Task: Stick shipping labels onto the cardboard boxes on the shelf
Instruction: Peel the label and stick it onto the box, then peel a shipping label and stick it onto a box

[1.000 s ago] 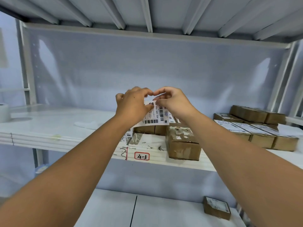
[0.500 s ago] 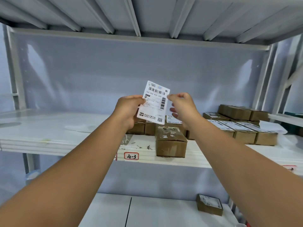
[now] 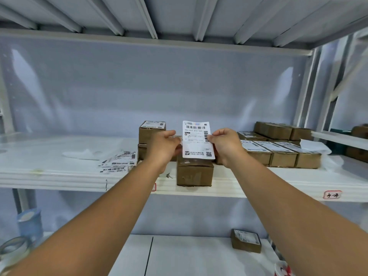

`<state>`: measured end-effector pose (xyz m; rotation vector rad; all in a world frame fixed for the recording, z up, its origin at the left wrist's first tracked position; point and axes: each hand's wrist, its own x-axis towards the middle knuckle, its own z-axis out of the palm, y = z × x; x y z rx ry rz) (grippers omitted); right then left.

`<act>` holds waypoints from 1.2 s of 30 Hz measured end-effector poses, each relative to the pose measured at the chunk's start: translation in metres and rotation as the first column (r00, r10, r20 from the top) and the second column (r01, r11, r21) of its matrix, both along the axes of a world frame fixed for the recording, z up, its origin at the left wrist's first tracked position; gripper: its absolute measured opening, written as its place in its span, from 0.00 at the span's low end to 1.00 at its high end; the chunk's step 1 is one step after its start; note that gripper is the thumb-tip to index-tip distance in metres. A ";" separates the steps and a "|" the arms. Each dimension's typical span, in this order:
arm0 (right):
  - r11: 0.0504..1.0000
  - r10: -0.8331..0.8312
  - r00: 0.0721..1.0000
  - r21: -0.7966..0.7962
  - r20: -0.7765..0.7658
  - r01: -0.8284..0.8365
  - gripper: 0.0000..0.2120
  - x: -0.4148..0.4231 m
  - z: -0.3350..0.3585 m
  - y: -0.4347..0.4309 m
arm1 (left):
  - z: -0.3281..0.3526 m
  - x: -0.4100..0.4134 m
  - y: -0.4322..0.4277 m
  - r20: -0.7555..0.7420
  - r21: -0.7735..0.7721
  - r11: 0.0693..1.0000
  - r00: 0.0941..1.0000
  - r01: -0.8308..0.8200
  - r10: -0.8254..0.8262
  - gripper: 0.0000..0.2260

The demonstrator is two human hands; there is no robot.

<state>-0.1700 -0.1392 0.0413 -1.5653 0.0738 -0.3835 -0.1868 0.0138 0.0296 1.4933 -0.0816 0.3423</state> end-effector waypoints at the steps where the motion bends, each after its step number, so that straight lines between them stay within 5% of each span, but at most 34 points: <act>1: 1.000 -0.013 1.000 0.010 -0.003 0.013 0.10 0.001 -0.001 -0.002 | -0.002 0.002 0.002 0.016 0.018 0.999 1.000 -0.026 0.026 0.14; 8: 0.999 0.018 0.999 -0.037 -0.047 -0.020 0.10 0.008 -0.009 0.004 | -0.017 0.004 0.002 0.028 0.093 0.994 0.998 0.050 -0.053 0.12; 18: 0.995 0.069 0.992 -0.057 -0.107 -0.076 0.10 0.011 -0.010 0.005 | -0.024 -0.004 0.000 0.219 0.496 0.840 0.968 -0.221 0.125 0.21; 27: 0.979 0.073 0.994 -0.184 -0.080 -0.087 0.10 0.010 -0.011 0.001 | -0.028 0.003 0.001 0.325 0.629 0.720 0.941 -0.292 0.098 0.13; 36: 0.971 0.043 0.998 -0.233 -0.045 -0.052 0.11 0.009 -0.014 -0.001 | -0.029 0.003 0.002 0.341 0.634 0.726 0.939 -0.268 0.048 0.13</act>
